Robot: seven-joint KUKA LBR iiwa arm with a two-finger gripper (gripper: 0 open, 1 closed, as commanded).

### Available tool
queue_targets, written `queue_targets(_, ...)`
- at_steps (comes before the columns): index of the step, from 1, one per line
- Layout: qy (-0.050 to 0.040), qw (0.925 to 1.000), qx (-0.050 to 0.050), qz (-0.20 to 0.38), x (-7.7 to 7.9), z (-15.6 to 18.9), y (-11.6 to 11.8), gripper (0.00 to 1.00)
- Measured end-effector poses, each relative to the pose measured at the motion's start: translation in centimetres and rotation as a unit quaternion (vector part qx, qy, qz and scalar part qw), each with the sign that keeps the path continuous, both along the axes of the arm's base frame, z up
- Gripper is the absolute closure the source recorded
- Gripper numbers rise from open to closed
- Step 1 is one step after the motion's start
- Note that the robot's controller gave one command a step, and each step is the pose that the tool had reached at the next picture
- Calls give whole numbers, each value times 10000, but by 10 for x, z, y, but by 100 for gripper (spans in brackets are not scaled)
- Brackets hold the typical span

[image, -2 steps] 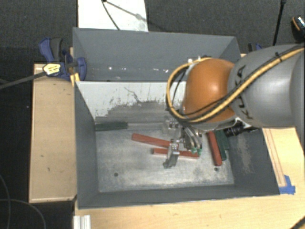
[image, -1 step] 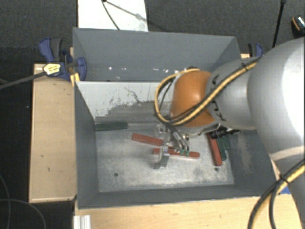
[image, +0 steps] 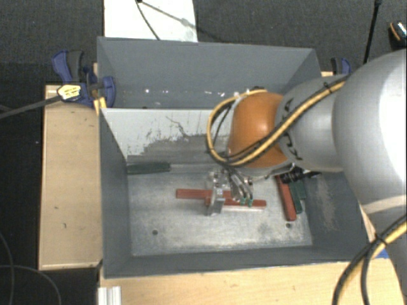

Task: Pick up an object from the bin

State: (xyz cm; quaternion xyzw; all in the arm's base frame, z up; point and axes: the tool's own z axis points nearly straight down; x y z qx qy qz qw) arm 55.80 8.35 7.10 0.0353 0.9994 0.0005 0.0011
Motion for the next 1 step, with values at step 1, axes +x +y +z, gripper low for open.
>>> queue_targets(1, -42, 9999, 6, 100, -1, 154, 6, 100)
